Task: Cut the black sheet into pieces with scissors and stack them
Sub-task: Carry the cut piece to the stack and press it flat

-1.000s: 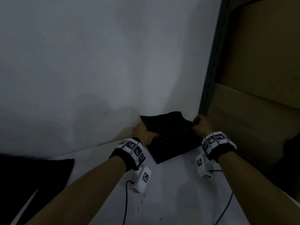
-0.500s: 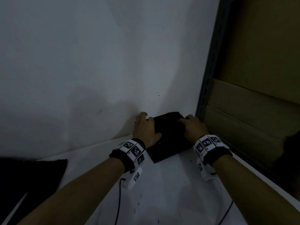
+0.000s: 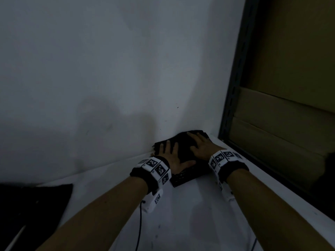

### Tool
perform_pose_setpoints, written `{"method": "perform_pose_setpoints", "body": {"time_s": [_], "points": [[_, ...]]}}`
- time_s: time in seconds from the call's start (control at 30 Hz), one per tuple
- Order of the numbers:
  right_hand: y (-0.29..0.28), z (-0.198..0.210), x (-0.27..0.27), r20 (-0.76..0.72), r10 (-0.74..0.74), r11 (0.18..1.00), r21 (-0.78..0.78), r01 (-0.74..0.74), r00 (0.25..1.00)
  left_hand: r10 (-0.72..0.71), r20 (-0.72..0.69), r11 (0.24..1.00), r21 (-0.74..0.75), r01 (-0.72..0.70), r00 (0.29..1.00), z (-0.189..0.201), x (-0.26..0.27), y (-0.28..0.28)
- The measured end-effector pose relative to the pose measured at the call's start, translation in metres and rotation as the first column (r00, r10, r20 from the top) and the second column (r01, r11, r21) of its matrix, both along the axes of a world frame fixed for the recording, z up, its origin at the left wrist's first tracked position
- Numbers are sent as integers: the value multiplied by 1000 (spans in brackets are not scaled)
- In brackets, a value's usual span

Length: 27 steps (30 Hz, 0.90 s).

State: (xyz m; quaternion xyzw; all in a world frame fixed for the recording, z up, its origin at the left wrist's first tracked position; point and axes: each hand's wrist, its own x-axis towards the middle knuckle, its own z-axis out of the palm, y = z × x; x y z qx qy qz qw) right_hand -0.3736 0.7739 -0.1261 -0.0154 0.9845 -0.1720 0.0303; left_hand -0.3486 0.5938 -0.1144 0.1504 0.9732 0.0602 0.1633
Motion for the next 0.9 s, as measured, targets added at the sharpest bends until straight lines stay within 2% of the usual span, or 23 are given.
{"method": "perform_pose_setpoints", "body": {"time_s": [0.23,0.33,0.43,0.5,0.63,0.8,0.9], "points": [[5,-6,-8,164,-48,997,59,39,985,-9,49,999,52,7,999,-6,-3,-9],[-1,-2,2,156,-93,992,101,78,983,-5,77,995,102,-3,997,-2,0,-17],[-13,18,20,44,-134,980,152,126,990,-12,88,993,118,1,996,13,9,-30],[-23,35,33,-22,-109,984,137,111,994,-44,63,993,109,37,997,22,11,-40],[-45,66,60,-72,-32,985,166,43,997,-75,30,962,265,65,997,56,36,-68],[-97,107,120,-43,145,985,98,-140,989,-29,-57,985,166,38,998,97,94,-123],[-139,122,155,-18,211,975,73,-209,977,24,-54,970,244,-10,998,104,125,-171]]}}
